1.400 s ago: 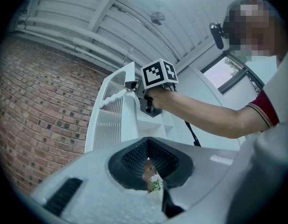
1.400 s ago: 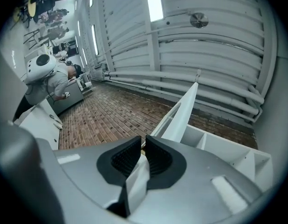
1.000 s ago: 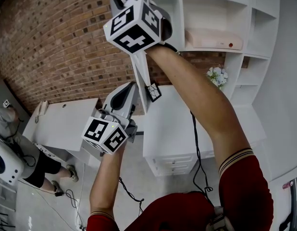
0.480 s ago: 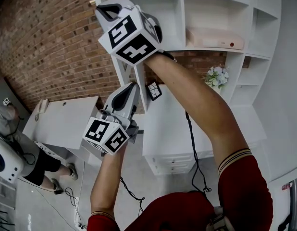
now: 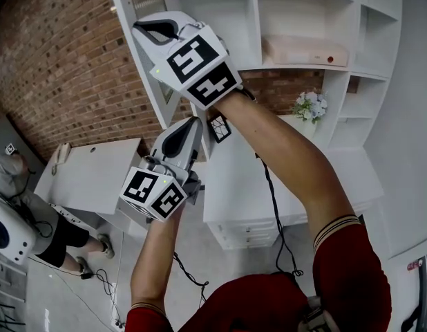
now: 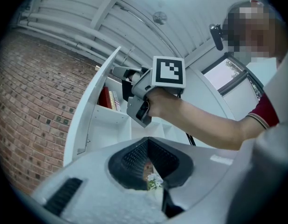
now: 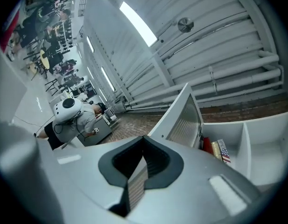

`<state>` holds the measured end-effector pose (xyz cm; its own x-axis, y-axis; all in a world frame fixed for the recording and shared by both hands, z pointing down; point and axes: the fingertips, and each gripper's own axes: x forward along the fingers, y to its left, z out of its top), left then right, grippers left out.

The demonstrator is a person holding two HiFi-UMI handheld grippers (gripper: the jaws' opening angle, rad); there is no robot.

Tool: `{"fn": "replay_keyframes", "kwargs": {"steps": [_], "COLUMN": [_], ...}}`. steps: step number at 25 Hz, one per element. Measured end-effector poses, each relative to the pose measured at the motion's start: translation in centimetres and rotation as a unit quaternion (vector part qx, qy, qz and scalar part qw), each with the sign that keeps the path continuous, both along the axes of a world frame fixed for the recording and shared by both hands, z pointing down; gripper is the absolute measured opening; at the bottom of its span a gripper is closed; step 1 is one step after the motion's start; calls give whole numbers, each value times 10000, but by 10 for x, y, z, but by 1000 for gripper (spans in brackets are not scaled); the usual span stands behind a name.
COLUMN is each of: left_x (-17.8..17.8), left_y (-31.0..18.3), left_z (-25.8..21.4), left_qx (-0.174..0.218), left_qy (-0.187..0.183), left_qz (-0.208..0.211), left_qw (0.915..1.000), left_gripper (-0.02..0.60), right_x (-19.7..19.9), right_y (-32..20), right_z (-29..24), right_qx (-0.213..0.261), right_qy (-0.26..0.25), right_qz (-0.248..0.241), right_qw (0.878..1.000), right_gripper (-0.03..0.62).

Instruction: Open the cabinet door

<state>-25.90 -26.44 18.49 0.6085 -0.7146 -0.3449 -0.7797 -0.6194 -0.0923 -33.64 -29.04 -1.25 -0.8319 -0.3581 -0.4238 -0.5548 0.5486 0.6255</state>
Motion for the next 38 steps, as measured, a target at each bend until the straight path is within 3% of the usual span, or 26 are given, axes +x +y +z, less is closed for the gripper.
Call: {"fn": "replay_keyframes", "kwargs": {"steps": [11,17,28,38], "left_x": [13,9,9,16], "left_y": [-5,-7,-3,6], "left_z": [-2,-2,-5,7], "left_qx": [11,43,249,415], "left_qy": [1,187,311,132], "left_qz": [45,-51,-311,-518], "left_qw": [10000,9998,9987,9977], "left_gripper": [0,0,0,0], "right_x": [49,85,111,134], "right_y": [-3,-5,14,20], "right_z": [41,70,142,199], "right_qx": [-281,-576,-934,-1630], "right_qy": [77,95,297,-120], "right_qz": [-205,-251,-444,-697], "right_qw": [9994,9980,9942,9841], "right_gripper": [11,11,11,11]}}
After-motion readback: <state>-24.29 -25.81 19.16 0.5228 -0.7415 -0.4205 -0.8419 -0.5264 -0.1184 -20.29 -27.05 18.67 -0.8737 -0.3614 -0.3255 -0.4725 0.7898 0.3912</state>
